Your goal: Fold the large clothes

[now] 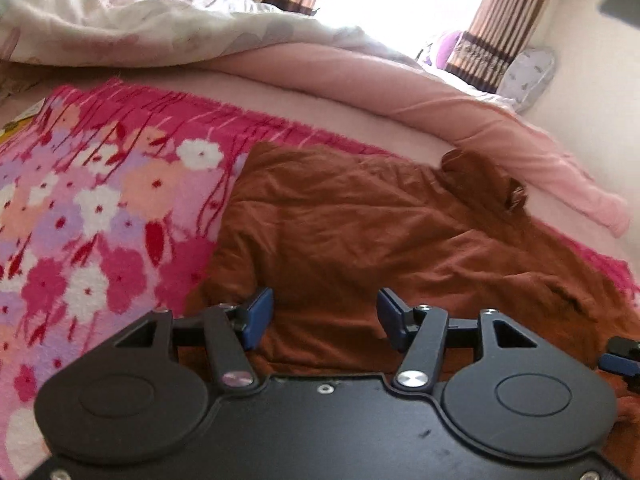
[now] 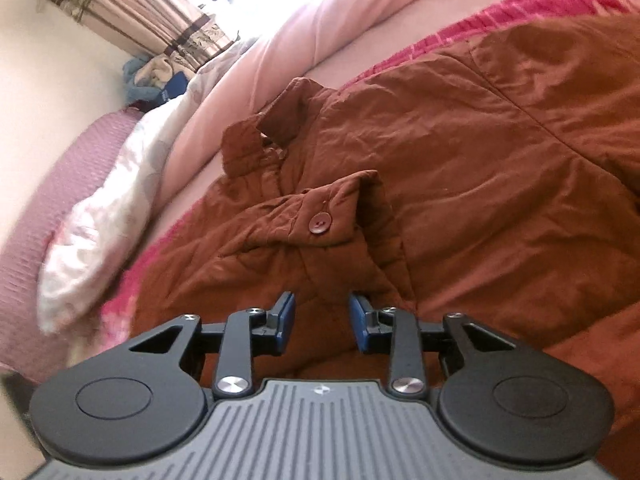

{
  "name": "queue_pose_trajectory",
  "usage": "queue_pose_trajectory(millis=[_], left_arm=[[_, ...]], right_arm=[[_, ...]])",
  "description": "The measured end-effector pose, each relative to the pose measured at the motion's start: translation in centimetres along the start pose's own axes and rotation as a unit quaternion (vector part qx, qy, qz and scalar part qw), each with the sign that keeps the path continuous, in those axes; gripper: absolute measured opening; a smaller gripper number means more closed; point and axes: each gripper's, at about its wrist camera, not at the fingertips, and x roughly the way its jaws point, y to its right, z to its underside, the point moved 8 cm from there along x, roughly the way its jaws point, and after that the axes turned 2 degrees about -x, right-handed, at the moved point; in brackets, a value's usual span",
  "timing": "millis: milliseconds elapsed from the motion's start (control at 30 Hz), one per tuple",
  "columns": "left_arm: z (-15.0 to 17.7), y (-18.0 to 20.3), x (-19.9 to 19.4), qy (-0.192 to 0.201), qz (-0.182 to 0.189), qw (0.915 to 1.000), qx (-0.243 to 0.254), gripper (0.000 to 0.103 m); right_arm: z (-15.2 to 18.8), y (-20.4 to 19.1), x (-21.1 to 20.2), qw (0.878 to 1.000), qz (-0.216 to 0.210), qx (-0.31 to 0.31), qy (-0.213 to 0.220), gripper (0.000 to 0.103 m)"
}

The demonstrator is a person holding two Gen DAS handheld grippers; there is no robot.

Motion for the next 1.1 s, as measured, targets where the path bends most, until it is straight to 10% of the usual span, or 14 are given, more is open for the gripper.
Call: queue_pose_trajectory(millis=[267, 533, 1100], left_arm=[[0.9, 2.4, -3.9, 0.019, 0.020, 0.9982, 0.054, 0.063], [2.4, 2.3, -4.2, 0.011, 0.007, 0.9984, 0.055, 0.063], [2.1, 2.1, -2.1, -0.001, -0.033, 0.9981, 0.051, 0.064]], right_arm=[[-1.9, 12.0, -14.6, 0.985, 0.108, 0.043, 0.130, 0.061], [-3.0, 26.7, -26.1, 0.932, 0.222, 0.165, 0.233, 0.063], [-7.0, 38.3, -28.2, 0.874, 0.170, 0.289, 0.353, 0.063]])
